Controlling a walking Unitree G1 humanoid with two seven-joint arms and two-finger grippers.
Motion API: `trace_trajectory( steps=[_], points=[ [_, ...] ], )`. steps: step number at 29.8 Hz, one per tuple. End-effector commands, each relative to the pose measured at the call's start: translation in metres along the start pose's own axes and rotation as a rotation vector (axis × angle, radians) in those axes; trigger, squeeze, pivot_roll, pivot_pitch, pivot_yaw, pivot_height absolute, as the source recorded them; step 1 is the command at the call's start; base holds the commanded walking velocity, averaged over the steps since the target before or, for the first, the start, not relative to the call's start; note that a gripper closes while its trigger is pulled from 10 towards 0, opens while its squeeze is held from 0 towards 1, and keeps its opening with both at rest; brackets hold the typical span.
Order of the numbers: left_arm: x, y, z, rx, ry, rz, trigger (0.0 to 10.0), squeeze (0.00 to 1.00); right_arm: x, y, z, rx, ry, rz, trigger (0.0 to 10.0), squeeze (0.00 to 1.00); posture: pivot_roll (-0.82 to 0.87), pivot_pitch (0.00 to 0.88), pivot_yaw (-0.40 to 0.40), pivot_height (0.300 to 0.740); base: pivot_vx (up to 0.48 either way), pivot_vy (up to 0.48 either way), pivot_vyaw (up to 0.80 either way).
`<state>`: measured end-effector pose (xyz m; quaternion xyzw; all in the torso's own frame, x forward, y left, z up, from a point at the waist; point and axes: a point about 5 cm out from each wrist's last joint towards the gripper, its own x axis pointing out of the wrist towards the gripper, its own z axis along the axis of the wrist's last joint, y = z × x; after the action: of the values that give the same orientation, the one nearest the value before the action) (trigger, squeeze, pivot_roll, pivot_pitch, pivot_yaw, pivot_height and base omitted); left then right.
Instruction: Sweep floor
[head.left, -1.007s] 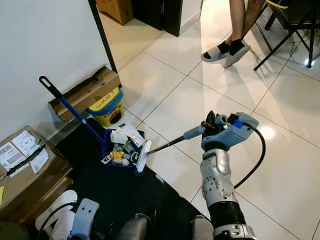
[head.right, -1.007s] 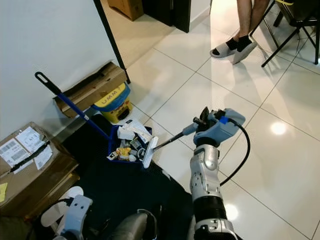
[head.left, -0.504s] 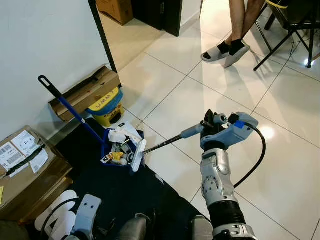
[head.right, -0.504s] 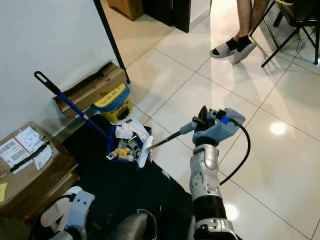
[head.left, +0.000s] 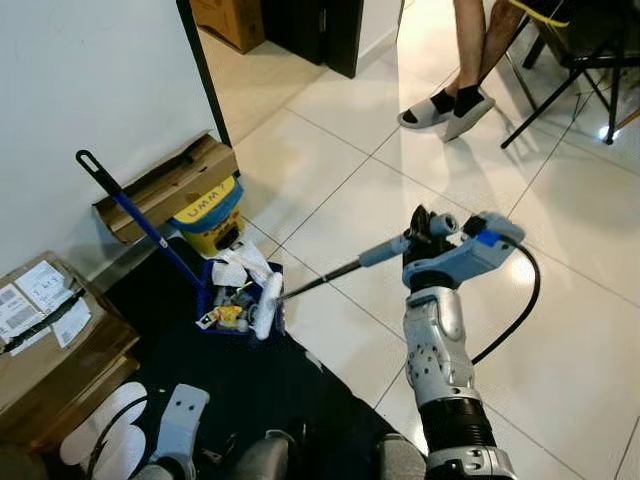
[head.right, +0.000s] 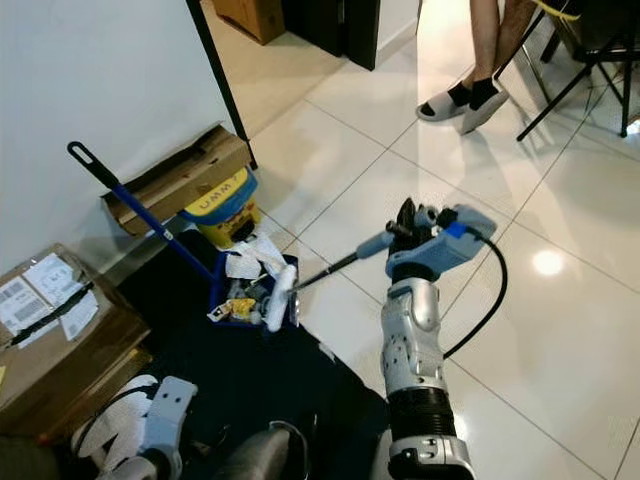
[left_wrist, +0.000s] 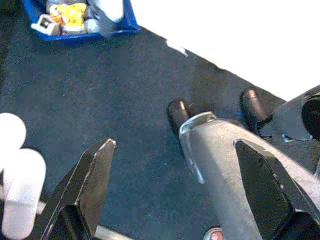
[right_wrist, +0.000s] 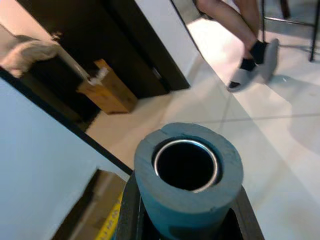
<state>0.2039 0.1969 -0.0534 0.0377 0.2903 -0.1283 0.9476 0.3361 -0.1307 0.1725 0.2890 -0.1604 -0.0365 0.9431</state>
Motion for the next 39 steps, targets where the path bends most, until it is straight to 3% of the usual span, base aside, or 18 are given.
trace_trajectory(
  steps=[1, 18, 25, 26, 29, 30, 31, 33, 36, 38, 39],
  points=[
    [-0.007, -0.003, -0.019, -0.027, 0.083, 0.009, 10.0, 0.00, -0.005, 0.035, -0.002, 0.178, -0.004, 0.076, 10.0, 0.00, -0.11, 0.200, 0.043, 0.740, 0.000, 0.000, 0.00],
    [-0.006, -0.006, -0.027, -0.061, 0.150, 0.037, 10.0, 0.00, -0.010, 0.028, 0.007, 0.175, 0.031, 0.129, 10.0, 0.00, -0.13, 0.149, 0.035, 0.740, 0.000, 0.000, 0.00],
    [-0.007, -0.008, -0.030, -0.065, 0.167, 0.036, 10.0, 0.00, -0.006, 0.018, 0.015, 0.123, 0.001, 0.098, 10.0, 0.00, -0.13, 0.148, 0.039, 0.740, 0.000, 0.000, 0.00],
    [-0.006, -0.008, -0.030, -0.063, 0.172, 0.036, 10.0, 0.00, 0.000, 0.008, 0.021, 0.055, -0.036, 0.067, 10.0, 0.00, -0.13, 0.143, 0.041, 0.740, 0.000, 0.000, 0.00],
    [-0.006, -0.008, -0.030, -0.062, 0.177, 0.037, 10.0, 0.00, 0.004, 0.002, 0.026, 0.009, -0.060, 0.046, 10.0, 0.00, -0.14, 0.139, 0.043, 0.740, 0.000, 0.000, 0.00],
    [-0.007, -0.007, -0.031, -0.061, 0.190, 0.042, 10.0, 0.00, 0.009, -0.007, 0.031, -0.069, -0.061, 0.035, 10.0, 0.00, -0.14, 0.129, 0.049, 0.740, 0.000, 0.000, 0.00],
    [-0.007, -0.007, -0.031, -0.061, 0.190, 0.042, 10.0, 0.00, 0.009, -0.007, 0.031, -0.069, -0.061, 0.035, 10.0, 0.00, -0.14, 0.129, 0.049, 0.740, 0.000, 0.000, 0.00],
    [-0.009, -0.005, -0.036, -0.065, 0.223, 0.056, 10.0, 0.00, 0.015, -0.021, 0.043, -0.169, -0.094, -0.005, 10.0, 0.00, -0.14, 0.121, 0.055, 0.740, 0.000, 0.000, 0.00],
    [-0.011, -0.004, -0.039, -0.067, 0.236, 0.062, 10.0, 0.00, 0.017, -0.027, 0.046, -0.209, -0.093, -0.017, 10.0, 0.00, -0.14, 0.119, 0.056, 0.740, 0.000, 0.000, 0.00],
    [-0.015, -0.002, -0.045, -0.068, 0.268, 0.075, 10.0, 0.00, 0.019, -0.037, 0.052, -0.311, -0.085, -0.005, 10.0, 0.00, -0.15, 0.103, 0.059, 0.740, 0.000, 0.000, 0.00],
    [-0.015, -0.002, -0.045, -0.068, 0.268, 0.075, 10.0, 0.00, 0.019, -0.037, 0.052, -0.311, -0.085, -0.005, 10.0, 0.00, -0.15, 0.103, 0.059, 0.740, 0.000, 0.000, 0.00]
  ],
)
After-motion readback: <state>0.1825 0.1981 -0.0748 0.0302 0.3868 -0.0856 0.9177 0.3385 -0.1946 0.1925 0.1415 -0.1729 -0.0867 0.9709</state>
